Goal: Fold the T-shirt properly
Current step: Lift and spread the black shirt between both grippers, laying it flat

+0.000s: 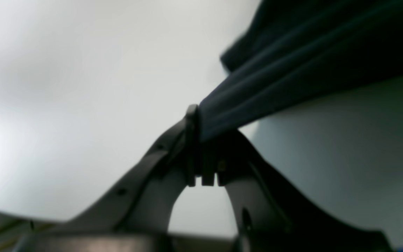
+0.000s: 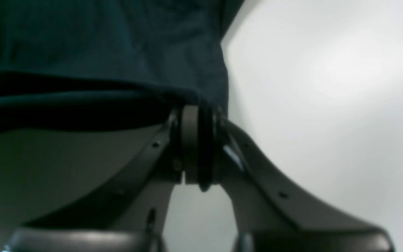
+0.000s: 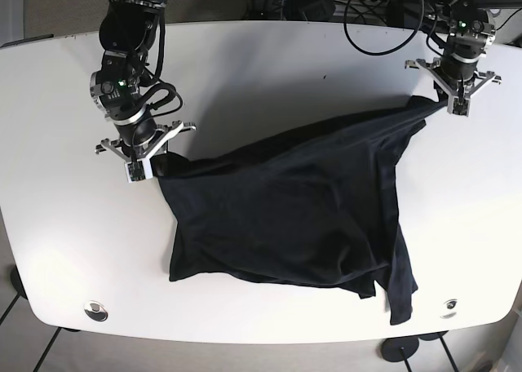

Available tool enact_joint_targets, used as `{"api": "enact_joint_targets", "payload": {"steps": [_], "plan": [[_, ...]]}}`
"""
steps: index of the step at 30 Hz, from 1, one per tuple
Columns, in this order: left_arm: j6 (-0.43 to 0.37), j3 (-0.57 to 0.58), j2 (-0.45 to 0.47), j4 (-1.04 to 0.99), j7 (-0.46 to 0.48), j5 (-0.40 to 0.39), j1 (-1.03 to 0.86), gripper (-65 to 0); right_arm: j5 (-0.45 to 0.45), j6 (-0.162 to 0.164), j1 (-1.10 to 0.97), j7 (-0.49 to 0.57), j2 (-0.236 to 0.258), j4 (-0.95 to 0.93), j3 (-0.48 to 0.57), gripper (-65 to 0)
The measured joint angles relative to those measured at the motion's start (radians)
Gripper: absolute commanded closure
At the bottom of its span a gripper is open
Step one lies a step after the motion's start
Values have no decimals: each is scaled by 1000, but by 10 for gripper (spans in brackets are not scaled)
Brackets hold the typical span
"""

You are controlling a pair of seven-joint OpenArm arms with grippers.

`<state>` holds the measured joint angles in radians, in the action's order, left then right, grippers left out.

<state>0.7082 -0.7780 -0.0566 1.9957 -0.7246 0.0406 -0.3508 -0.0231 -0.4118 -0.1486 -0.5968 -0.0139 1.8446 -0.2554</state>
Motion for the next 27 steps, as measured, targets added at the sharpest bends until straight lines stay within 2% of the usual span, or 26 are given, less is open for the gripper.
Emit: {"api": "enact_joint_targets", "payload": {"steps": [6, 9, 10, 12, 16, 22, 27], "plan": [[0, -38, -19, -2, -2, 3, -51, -1, 0, 0, -135, 1, -4, 58, 0, -21], [-5, -13, -20, -2, -16, 13, -84, -178, 0, -9, -165, 2, -3, 59, 0, -21], [-5, 10, -19, -2, -11, 10, -92, -214, -5, -38, -166, 2, -4, 59, 0, -21], [-4, 45, -18, -2, -7, 3, -101, -217, -3, -61, -165, 3, -6, 60, 0, -21], [-4, 108, 0, -3, -11, 5, -89, -219, -4, -60, -165, 2, -6, 60, 0, -21], [-4, 127, 40, -16, -10, 19, 98, -222, -4, -60, -163, 2, -6, 60, 0, -21], [-4, 185, 119, -129, -115, 10, 300, -222, -4, -60, -159, 2, -27, 60, -1, -21]]}}
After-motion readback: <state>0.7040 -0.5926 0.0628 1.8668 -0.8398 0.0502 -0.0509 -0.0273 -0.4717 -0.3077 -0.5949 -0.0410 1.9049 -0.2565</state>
